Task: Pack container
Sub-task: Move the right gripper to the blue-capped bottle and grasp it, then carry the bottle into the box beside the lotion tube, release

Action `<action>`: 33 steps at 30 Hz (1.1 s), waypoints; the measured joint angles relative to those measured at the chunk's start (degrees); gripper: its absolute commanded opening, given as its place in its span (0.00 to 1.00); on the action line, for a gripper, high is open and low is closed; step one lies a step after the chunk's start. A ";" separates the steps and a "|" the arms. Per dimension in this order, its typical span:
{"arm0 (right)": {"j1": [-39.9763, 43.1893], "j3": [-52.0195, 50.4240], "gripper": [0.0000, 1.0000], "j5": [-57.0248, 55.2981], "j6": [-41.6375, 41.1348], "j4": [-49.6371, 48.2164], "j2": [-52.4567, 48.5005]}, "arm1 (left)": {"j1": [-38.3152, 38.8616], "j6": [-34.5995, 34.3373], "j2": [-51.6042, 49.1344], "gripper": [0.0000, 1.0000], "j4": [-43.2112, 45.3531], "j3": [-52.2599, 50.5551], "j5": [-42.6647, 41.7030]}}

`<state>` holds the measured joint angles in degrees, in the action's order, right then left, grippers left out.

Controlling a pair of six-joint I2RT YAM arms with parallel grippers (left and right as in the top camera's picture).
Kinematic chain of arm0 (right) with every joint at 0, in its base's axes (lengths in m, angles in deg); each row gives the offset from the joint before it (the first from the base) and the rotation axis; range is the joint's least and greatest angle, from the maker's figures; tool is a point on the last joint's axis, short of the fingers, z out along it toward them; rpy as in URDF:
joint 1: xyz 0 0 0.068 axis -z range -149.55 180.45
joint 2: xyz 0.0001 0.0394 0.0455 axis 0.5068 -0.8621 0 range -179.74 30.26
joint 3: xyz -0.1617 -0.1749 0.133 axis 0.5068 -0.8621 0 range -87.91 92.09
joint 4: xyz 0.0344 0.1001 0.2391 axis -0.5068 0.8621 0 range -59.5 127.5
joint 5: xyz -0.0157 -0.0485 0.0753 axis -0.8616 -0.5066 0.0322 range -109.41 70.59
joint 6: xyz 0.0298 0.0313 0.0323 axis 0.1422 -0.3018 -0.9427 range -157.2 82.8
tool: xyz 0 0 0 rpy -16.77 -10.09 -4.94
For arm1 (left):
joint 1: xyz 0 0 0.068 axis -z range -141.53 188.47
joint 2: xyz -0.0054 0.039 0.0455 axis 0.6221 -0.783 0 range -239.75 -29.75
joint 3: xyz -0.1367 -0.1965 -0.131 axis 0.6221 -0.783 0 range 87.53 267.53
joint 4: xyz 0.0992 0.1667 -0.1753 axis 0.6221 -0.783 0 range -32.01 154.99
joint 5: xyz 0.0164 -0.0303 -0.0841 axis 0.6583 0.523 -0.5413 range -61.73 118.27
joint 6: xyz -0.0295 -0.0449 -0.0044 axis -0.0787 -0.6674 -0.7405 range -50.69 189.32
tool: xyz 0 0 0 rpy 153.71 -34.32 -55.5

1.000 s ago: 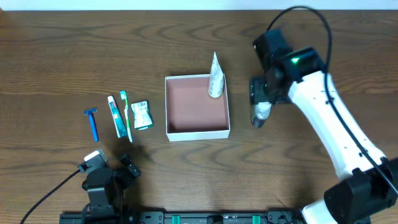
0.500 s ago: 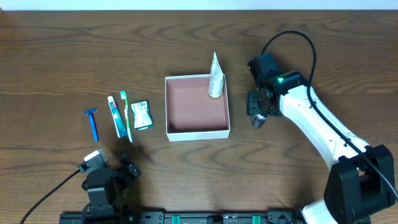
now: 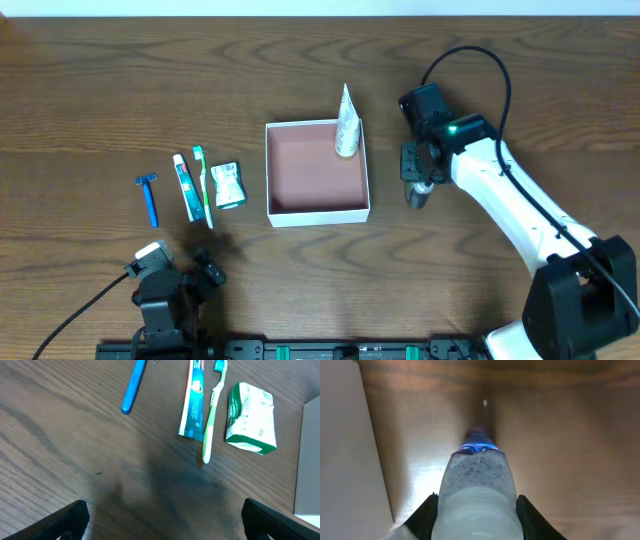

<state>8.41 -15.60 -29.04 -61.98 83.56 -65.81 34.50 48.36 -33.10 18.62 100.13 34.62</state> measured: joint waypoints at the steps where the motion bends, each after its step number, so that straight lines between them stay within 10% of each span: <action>1: -0.04 0.00 0.27 0.02 0.20 0.83 0.37 | 0.00 0.00 0.00 0.98 0.00 0.00 0.00; 16: -14.14 16.59 0.22 2.60 4.17 3.72 22.16 | 0.00 0.00 0.00 0.98 0.00 0.00 0.00; 33: -17.59 15.67 0.23 3.67 -3.61 -0.44 -5.42 | 0.00 -0.02 0.00 0.98 0.00 0.00 -0.02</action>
<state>-9.19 0.07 -25.36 -65.58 83.13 -71.23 34.50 48.34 -33.10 18.62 100.13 34.60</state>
